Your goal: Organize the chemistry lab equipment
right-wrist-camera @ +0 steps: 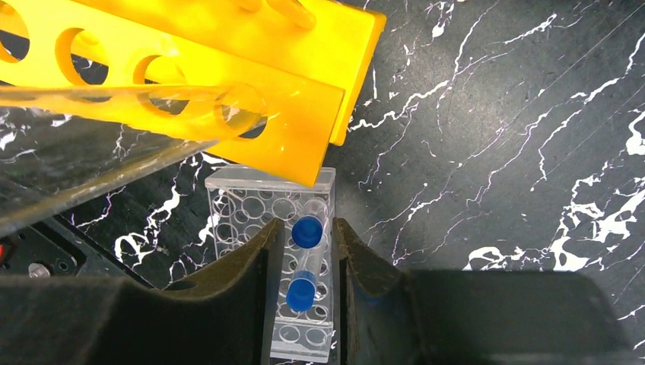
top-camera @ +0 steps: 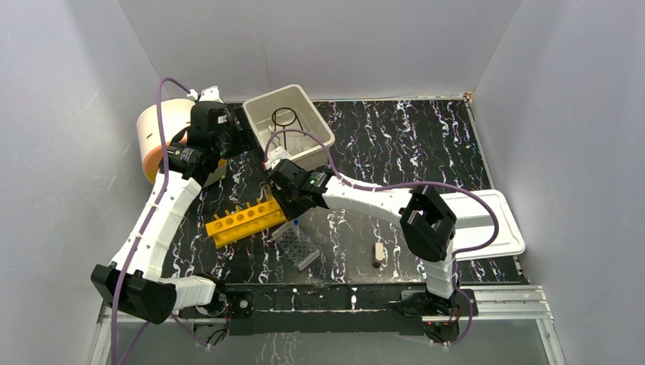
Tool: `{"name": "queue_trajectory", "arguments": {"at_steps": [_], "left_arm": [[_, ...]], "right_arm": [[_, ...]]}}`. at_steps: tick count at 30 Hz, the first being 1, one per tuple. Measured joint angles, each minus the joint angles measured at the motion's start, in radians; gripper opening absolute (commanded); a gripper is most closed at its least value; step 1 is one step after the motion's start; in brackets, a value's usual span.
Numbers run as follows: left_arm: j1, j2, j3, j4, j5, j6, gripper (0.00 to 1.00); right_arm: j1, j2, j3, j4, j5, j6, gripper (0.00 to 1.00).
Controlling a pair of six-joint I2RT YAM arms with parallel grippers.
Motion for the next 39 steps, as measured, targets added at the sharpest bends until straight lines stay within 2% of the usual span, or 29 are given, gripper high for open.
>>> {"name": "queue_trajectory", "arguments": {"at_steps": [7, 12, 18, 26, 39], "left_arm": [[0.004, 0.000, -0.002, 0.000, 0.000, 0.005, 0.73], [0.005, 0.000, -0.009, 0.000, 0.001, 0.007, 0.73], [0.005, 0.000, -0.009, 0.000, 0.001, 0.007, 0.73], [0.006, 0.000, -0.009, 0.000, 0.001, 0.007, 0.73], [0.010, 0.000, -0.009, 0.000, 0.001, 0.007, 0.73]], "right_arm": [[0.000, -0.017, -0.035, -0.001, -0.017, -0.002, 0.33], [0.000, -0.032, -0.050, 0.014, -0.026, -0.002, 0.43], [0.000, -0.034, -0.050, 0.051, -0.026, -0.003, 0.45], [0.000, -0.034, -0.049, 0.073, 0.006, -0.003, 0.41], [0.000, -0.034, -0.049, 0.082, -0.007, -0.018, 0.26]]}}
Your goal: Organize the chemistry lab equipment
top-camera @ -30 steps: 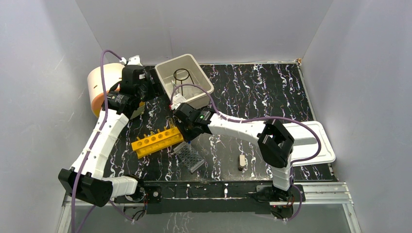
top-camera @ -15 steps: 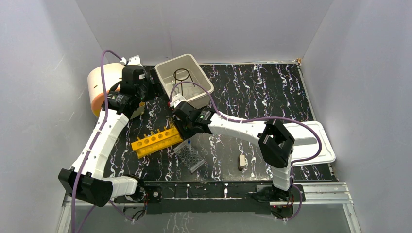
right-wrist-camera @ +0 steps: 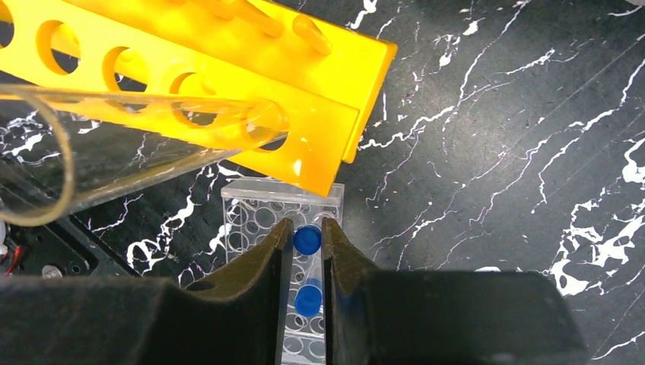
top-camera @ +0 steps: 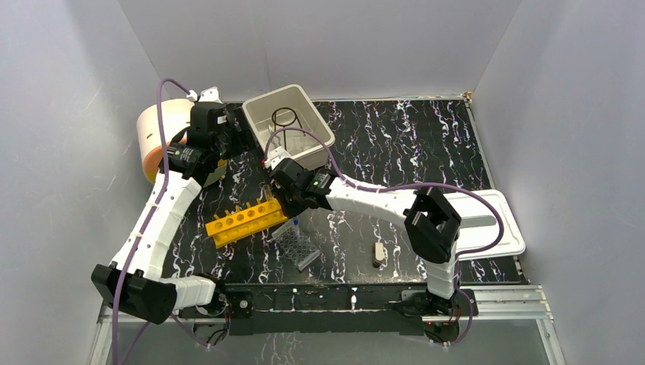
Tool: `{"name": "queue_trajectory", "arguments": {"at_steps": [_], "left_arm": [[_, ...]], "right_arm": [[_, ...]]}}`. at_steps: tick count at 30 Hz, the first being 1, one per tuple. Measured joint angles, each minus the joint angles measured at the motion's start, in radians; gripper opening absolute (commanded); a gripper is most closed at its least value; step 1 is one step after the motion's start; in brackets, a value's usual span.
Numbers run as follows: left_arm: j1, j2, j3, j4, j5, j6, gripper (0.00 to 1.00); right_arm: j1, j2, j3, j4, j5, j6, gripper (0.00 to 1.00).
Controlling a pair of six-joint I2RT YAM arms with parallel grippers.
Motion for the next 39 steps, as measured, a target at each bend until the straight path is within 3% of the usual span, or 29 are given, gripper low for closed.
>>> {"name": "queue_trajectory", "arguments": {"at_steps": [20, 29, 39], "left_arm": [[0.006, 0.000, -0.004, 0.000, 0.000, 0.001, 0.73], [0.006, 0.000, -0.004, 0.000, 0.003, 0.000, 0.73], [0.007, 0.000, -0.004, 0.000, 0.004, 0.000, 0.73]], "right_arm": [[-0.002, -0.044, -0.071, 0.062, -0.045, -0.014, 0.25], [-0.002, -0.064, -0.099, 0.069, -0.053, -0.014, 0.35], [-0.002, -0.064, -0.077, 0.052, -0.046, -0.009, 0.38]]}}
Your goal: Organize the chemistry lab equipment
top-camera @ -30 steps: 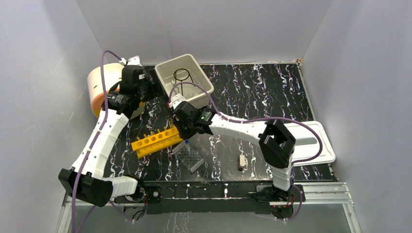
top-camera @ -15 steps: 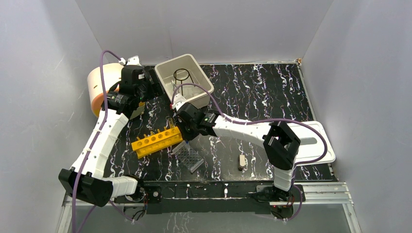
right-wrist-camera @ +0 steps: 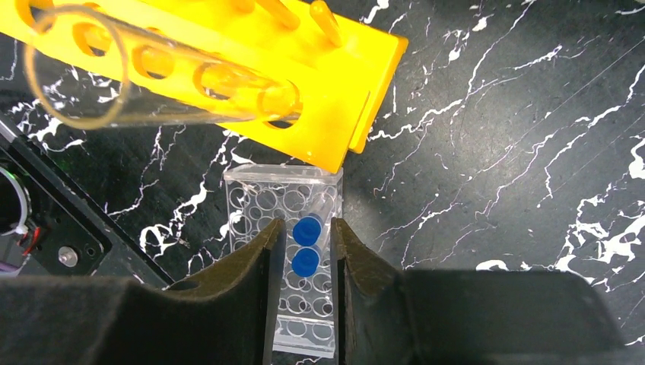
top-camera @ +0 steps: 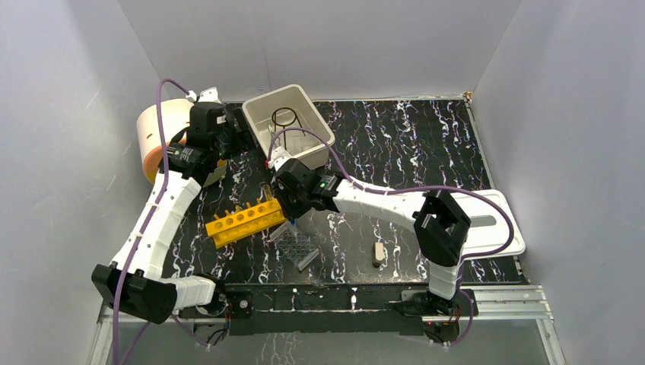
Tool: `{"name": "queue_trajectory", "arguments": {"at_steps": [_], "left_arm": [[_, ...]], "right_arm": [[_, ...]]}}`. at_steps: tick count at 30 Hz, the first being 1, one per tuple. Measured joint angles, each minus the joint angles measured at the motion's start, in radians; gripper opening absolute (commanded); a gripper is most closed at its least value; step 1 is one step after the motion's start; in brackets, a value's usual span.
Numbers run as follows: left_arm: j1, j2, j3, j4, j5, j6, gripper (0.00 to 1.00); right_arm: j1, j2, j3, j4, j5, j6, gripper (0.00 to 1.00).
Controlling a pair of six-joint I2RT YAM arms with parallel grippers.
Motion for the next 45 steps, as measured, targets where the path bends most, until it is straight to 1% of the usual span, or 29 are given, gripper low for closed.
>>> {"name": "queue_trajectory", "arguments": {"at_steps": [4, 6, 11, 12, 13, 16, 23, 24, 25, 30, 35, 40, 45], "left_arm": [[0.000, -0.002, 0.000, 0.000, 0.000, 0.000, 0.74], [0.000, -0.003, 0.000, 0.000, 0.001, 0.000, 0.77], [0.000, -0.012, 0.000, -0.004, 0.025, 0.004, 0.91], [0.000, -0.015, 0.000, -0.006, 0.032, 0.004, 0.97], [0.000, -0.019, 0.001, -0.009, 0.039, 0.004, 0.98], [0.000, -0.035, 0.007, -0.031, 0.052, -0.004, 0.98], [0.000, -0.141, 0.019, -0.103, 0.051, -0.039, 0.98], [0.000, -0.160, 0.021, -0.112, 0.050, -0.043, 0.98], [0.000, -0.182, 0.026, -0.126, 0.048, -0.046, 0.98], [0.000, -0.273, 0.072, -0.205, 0.029, -0.051, 0.98], [0.000, -0.342, 0.076, -0.272, 0.010, -0.048, 0.98], [0.000, -0.358, 0.113, -0.341, -0.004, -0.042, 0.98], [0.002, -0.368, 0.134, -0.351, 0.000, -0.016, 0.98]], "right_arm": [[0.000, 0.000, 0.019, -0.007, 0.004, 0.005, 0.45], [0.000, 0.000, 0.021, -0.009, 0.004, 0.008, 0.50], [-0.003, -0.002, 0.021, -0.013, 0.005, 0.026, 0.61], [-0.005, -0.005, 0.021, -0.015, 0.007, 0.029, 0.62], [-0.006, -0.012, 0.021, -0.017, 0.012, 0.033, 0.63], [-0.013, -0.060, 0.008, -0.027, 0.045, 0.051, 0.69], [-0.084, -0.288, -0.029, -0.120, 0.197, 0.111, 0.85], [-0.100, -0.322, -0.035, -0.139, 0.226, 0.115, 0.96], [-0.111, -0.347, -0.040, -0.156, 0.248, 0.118, 0.98], [-0.194, -0.499, -0.063, -0.299, 0.390, 0.120, 0.99], [-0.268, -0.633, -0.067, -0.400, 0.518, 0.063, 0.99], [-0.307, -0.733, -0.057, -0.454, 0.618, 0.010, 0.99], [-0.309, -0.800, -0.055, -0.459, 0.655, -0.003, 0.99]]}}
